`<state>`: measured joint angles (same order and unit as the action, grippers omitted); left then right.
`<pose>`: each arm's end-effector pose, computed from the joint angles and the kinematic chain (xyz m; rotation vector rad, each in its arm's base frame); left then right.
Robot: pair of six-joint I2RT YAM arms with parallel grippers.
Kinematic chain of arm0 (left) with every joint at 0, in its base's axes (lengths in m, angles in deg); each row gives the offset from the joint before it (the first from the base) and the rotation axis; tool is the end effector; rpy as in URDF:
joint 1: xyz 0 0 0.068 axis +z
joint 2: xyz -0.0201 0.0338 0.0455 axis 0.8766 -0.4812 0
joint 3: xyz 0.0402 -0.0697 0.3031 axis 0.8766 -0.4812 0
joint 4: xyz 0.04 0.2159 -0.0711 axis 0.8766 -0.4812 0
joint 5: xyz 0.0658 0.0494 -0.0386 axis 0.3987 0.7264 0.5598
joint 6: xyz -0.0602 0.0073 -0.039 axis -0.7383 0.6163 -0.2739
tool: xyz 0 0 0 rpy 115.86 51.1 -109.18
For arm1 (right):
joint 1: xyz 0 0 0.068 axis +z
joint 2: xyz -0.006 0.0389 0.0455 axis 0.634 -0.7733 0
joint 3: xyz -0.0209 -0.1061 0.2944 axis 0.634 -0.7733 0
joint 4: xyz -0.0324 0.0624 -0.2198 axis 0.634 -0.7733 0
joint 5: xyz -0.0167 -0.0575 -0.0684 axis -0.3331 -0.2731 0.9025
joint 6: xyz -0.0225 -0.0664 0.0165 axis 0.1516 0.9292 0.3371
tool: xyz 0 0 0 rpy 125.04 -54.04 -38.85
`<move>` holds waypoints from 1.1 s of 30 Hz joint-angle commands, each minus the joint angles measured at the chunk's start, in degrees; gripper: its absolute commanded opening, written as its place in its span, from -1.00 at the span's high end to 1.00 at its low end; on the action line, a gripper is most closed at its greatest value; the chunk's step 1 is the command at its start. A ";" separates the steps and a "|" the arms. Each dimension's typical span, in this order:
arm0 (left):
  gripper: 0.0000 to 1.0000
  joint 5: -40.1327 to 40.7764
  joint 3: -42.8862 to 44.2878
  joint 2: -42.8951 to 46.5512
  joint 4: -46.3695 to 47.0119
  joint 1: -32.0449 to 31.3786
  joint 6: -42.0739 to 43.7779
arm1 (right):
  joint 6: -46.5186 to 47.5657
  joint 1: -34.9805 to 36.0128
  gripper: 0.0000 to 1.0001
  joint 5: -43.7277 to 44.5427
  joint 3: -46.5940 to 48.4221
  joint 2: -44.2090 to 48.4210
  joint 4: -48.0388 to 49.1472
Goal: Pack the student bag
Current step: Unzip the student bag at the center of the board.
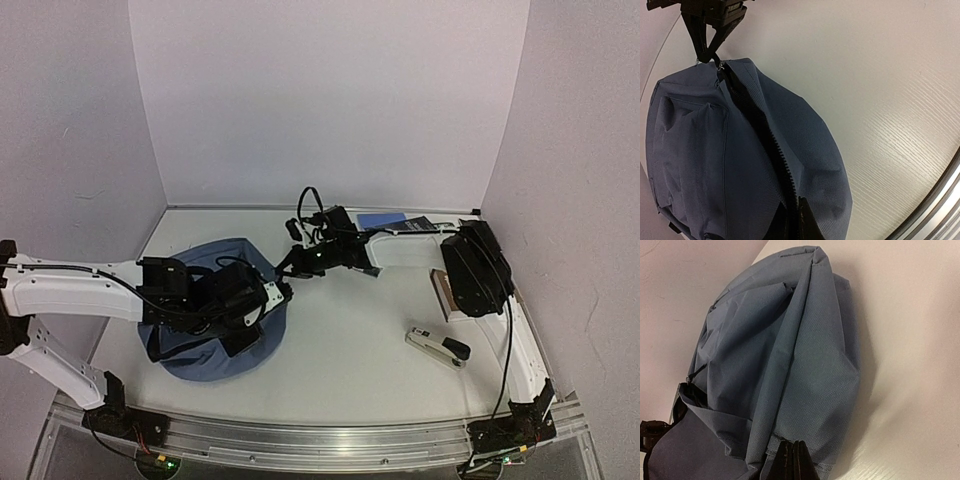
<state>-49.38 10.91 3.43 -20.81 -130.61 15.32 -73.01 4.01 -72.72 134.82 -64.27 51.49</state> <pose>0.1048 -0.2167 0.2815 1.2900 2.1909 0.0173 0.3879 0.4123 0.1908 -0.7367 2.2148 1.3006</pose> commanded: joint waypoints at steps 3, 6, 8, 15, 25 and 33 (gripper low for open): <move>0.99 5.62 -0.69 -2.81 -4.38 -2.18 -3.30 | -1.39 -5.65 1.00 1.41 -1.15 1.90 2.18; 0.99 7.65 -0.44 -5.18 -3.47 -2.07 -3.88 | -2.91 -4.34 1.00 -3.53 -7.69 6.55 5.12; 1.00 6.94 -1.03 -4.80 -1.51 -1.99 -3.04 | -1.64 -3.34 1.00 -3.77 -10.44 9.16 5.59; 1.00 -0.17 -1.86 -2.04 0.57 -2.02 -0.84 | 1.44 -4.73 1.00 6.81 -4.78 5.43 3.74; 0.99 -3.09 -1.38 -0.11 2.65 -2.04 0.47 | -0.33 -5.76 1.00 9.81 11.63 -8.52 -1.46; 0.99 -0.44 1.77 -7.77 3.57 1.00 -2.14 | 0.58 -5.74 0.99 7.49 18.29 -7.90 -3.94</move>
<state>-47.92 9.52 -0.91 -16.04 -130.78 15.06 -73.16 1.47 -71.27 148.26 -72.96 45.38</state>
